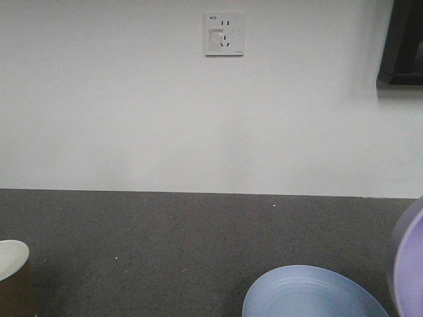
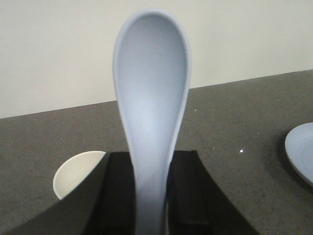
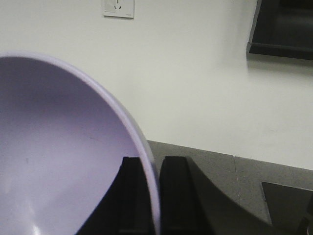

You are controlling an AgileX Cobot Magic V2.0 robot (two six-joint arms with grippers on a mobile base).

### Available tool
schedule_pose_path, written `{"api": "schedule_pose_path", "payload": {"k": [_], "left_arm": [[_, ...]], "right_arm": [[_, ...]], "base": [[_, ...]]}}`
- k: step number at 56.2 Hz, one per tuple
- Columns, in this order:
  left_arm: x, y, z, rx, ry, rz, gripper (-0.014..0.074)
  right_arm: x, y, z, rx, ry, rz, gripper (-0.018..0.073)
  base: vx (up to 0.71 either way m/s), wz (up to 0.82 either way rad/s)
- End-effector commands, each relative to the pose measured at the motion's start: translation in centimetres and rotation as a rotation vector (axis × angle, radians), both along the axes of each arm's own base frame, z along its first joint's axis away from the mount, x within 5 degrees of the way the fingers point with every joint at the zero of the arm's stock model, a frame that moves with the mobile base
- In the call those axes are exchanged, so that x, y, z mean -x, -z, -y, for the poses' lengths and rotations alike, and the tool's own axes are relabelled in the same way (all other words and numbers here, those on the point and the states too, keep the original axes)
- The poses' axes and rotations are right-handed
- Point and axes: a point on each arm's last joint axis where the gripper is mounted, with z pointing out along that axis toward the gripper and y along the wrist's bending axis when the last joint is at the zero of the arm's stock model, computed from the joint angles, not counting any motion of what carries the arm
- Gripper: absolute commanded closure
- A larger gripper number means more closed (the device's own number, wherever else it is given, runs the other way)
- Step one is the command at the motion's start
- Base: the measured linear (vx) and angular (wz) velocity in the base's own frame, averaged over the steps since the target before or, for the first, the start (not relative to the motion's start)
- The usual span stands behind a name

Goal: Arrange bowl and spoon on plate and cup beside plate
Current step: 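Drive the base holding spoon and bowl to the blue plate, then lower the bowl onto the blue plate and open the right gripper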

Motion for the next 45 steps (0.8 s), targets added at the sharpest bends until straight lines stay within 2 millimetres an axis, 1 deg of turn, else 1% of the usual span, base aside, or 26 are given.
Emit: {"api": "schedule_pose_path", "payload": {"k": [1, 28, 35, 45], "left_arm": [[0.00, -1.37, 0.11, 0.036, 0.009, 0.088, 0.0596], [0.00, -1.38, 0.11, 0.036, 0.009, 0.089, 0.0596], [-0.06, -1.84, 0.11, 0.047, 0.008, 0.140, 0.0596], [-0.06, -1.78, 0.11, 0.045, 0.008, 0.133, 0.0596]], "right_arm": [[-0.01, -1.48, 0.19, -0.020, 0.023, 0.095, 0.0568], [-0.01, -1.55, 0.22, -0.021, 0.026, 0.103, 0.0568], [-0.01, -1.54, 0.22, -0.021, 0.026, 0.101, 0.0568], [-0.01, -1.55, 0.22, -0.022, 0.026, 0.102, 0.0568]], "base": [[0.06, -0.10], [0.01, -0.02], [0.00, 0.00], [0.00, 0.00]]}}
